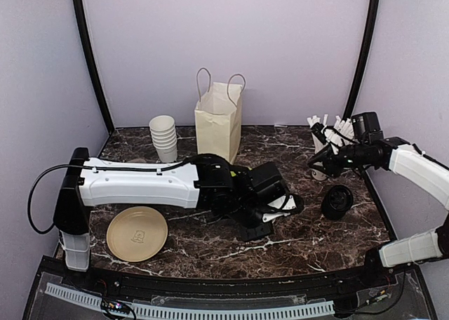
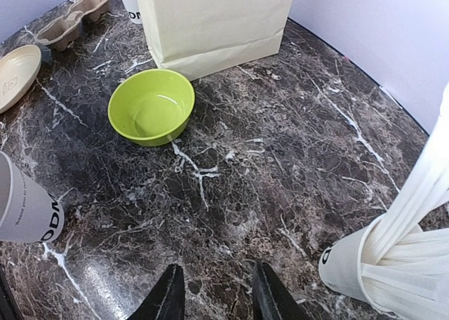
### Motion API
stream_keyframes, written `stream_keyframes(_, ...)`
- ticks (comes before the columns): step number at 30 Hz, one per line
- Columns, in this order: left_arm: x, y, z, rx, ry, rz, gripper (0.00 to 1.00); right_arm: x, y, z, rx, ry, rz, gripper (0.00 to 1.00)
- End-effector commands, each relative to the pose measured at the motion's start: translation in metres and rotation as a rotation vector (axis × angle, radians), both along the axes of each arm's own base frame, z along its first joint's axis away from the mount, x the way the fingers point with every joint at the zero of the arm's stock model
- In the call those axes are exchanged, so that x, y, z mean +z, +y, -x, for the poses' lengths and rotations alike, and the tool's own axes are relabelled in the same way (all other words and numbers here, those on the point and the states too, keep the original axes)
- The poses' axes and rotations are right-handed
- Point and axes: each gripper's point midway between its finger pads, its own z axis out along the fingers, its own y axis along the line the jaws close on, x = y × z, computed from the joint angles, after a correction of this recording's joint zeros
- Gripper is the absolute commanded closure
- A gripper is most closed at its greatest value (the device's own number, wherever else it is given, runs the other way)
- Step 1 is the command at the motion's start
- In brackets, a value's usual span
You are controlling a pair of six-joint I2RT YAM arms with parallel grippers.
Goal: Pack the takeout coffee
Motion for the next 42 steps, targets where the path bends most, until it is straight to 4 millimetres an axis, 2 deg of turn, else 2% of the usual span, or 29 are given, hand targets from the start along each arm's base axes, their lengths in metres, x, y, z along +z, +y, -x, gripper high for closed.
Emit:
stream_keyframes(1,0.0,-0.007,0.001,-0.027,-0.013,0.028,1.0,0.015,-0.013,0.005,-0.05,-0.006,0.039,0.67)
stream_keyframes(5,-0.008,-0.003,0.003,-0.024,-0.002,0.01,0.99,0.011,-0.029,0.014,-0.099,-0.005,0.103,0.66)
stream_keyframes(11,-0.017,-0.002,0.003,-0.026,-0.004,0.001,0.84,-0.004,-0.051,0.02,-0.17,0.003,0.182,0.66)
stream_keyframes(15,-0.016,-0.005,0.002,-0.035,-0.004,0.01,0.78,-0.002,-0.055,0.02,-0.188,0.017,0.184,0.66)
stream_keyframes(19,0.004,-0.007,0.003,-0.032,-0.001,0.031,0.65,0.009,-0.062,0.024,-0.202,0.032,0.202,0.66)
stream_keyframes(22,0.037,-0.007,0.007,-0.039,0.003,0.105,0.59,0.011,-0.074,0.028,-0.222,0.039,0.258,0.65)
stream_keyframes(23,0.043,-0.007,0.008,-0.038,0.003,0.121,0.56,0.007,-0.082,0.029,-0.239,0.049,0.293,0.64)
stream_keyframes(24,0.058,-0.006,0.008,-0.036,-0.008,0.161,0.54,0.002,-0.088,0.032,-0.25,0.064,0.321,0.64)
stream_keyframes(25,0.062,-0.004,0.007,-0.031,-0.013,0.172,0.48,-0.004,-0.093,0.034,-0.254,0.09,0.344,0.64)
stream_keyframes(26,0.079,-0.004,0.003,-0.013,-0.045,0.224,0.45,-0.012,-0.099,0.038,-0.258,0.122,0.371,0.64)
stream_keyframes(27,0.075,0.0,0.001,0.004,-0.052,0.224,0.38,-0.02,-0.103,0.042,-0.258,0.159,0.395,0.64)
stream_keyframes(28,0.091,-0.001,-0.005,0.029,-0.085,0.283,0.34,-0.028,-0.108,0.046,-0.261,0.196,0.417,0.64)
stream_keyframes(29,0.09,0.0,-0.01,0.052,-0.111,0.303,0.25,-0.034,-0.112,0.048,-0.264,0.224,0.432,0.64)
stream_keyframes(32,0.101,0.002,-0.015,0.095,-0.133,0.371,0.14,-0.048,-0.121,0.051,-0.277,0.267,0.473,0.65)
stream_keyframes(42,0.086,0.001,-0.03,0.164,-0.136,0.34,0.15,-0.072,-0.129,0.039,-0.304,0.299,0.51,0.68)
